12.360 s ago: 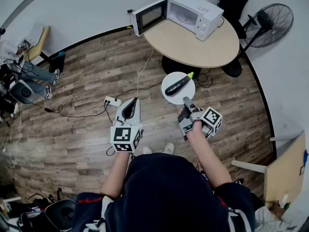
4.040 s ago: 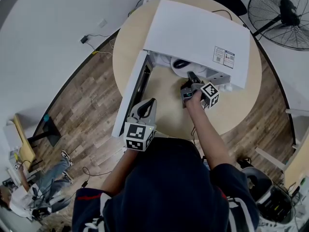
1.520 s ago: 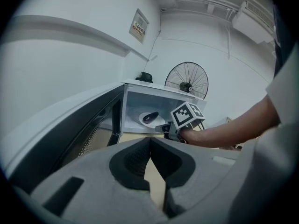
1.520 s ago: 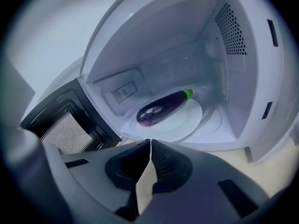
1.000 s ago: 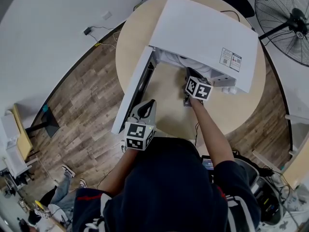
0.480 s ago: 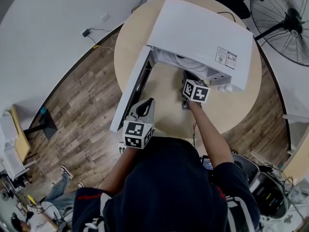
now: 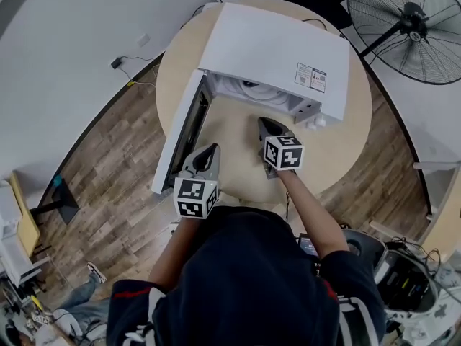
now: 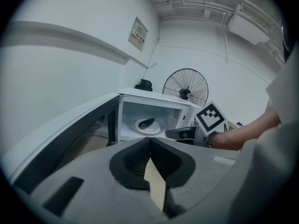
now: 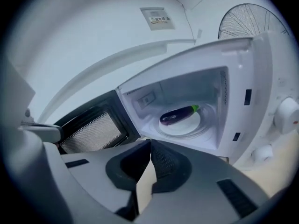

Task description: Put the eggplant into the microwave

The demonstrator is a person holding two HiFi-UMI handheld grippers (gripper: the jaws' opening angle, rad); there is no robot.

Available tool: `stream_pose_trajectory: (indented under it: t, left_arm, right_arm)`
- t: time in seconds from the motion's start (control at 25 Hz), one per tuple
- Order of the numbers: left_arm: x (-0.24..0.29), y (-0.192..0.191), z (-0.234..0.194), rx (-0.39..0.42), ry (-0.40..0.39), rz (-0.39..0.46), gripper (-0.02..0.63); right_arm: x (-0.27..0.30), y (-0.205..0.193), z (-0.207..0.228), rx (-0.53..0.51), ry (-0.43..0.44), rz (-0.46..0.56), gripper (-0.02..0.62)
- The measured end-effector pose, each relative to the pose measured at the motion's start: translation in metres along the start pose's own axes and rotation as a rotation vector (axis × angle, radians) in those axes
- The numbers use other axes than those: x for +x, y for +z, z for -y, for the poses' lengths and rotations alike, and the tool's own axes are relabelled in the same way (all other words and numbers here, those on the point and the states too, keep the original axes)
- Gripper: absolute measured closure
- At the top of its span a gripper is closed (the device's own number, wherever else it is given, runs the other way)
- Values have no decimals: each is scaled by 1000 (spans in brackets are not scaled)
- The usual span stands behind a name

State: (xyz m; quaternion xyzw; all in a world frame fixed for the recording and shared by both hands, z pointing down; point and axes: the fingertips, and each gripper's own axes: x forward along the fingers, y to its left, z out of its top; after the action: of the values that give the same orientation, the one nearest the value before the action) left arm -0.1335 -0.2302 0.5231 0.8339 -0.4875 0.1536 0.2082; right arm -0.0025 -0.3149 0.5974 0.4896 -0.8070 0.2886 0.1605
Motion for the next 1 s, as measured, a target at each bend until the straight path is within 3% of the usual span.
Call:
stream_pose_trajectory:
  t: [0.36, 1.0]
  left_arm:
    - [-3, 23, 18, 39, -7, 57, 591]
    - [-20, 81, 44, 123, 10, 183, 591]
  right_arm:
    - [-74, 37, -27, -72, 80, 112, 583]
    - [-168, 103, -33, -182, 71, 338, 583]
